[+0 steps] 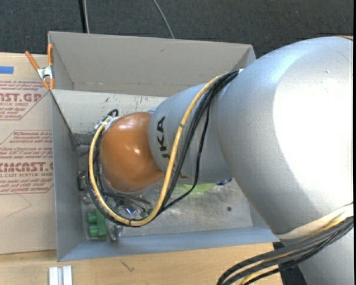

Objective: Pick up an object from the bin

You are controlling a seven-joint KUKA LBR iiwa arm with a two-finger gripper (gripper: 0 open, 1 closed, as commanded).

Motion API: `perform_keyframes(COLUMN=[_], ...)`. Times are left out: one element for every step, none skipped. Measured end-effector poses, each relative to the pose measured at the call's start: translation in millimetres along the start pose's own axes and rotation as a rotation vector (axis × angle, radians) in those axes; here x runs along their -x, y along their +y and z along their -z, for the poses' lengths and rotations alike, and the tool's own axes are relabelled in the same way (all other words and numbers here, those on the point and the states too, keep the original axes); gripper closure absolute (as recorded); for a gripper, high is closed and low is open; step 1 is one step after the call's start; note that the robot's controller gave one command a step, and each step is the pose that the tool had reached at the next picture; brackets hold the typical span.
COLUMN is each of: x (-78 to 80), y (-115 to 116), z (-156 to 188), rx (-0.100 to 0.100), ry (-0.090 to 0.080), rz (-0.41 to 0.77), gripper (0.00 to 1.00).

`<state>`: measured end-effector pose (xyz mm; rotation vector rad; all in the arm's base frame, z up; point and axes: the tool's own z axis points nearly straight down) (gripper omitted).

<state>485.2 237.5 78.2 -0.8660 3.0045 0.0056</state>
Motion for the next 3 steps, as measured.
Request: perform_keyframes(x=[0.2,0.5,13.1], y=[-5,7,-3], z=[0,74,148], rx=[-0.003,0.001,-0.001], ry=[-0.001,0.008,0.004], rz=[-0.008,-0.022,-0.018], gripper=[1.00,1.00,1.00])
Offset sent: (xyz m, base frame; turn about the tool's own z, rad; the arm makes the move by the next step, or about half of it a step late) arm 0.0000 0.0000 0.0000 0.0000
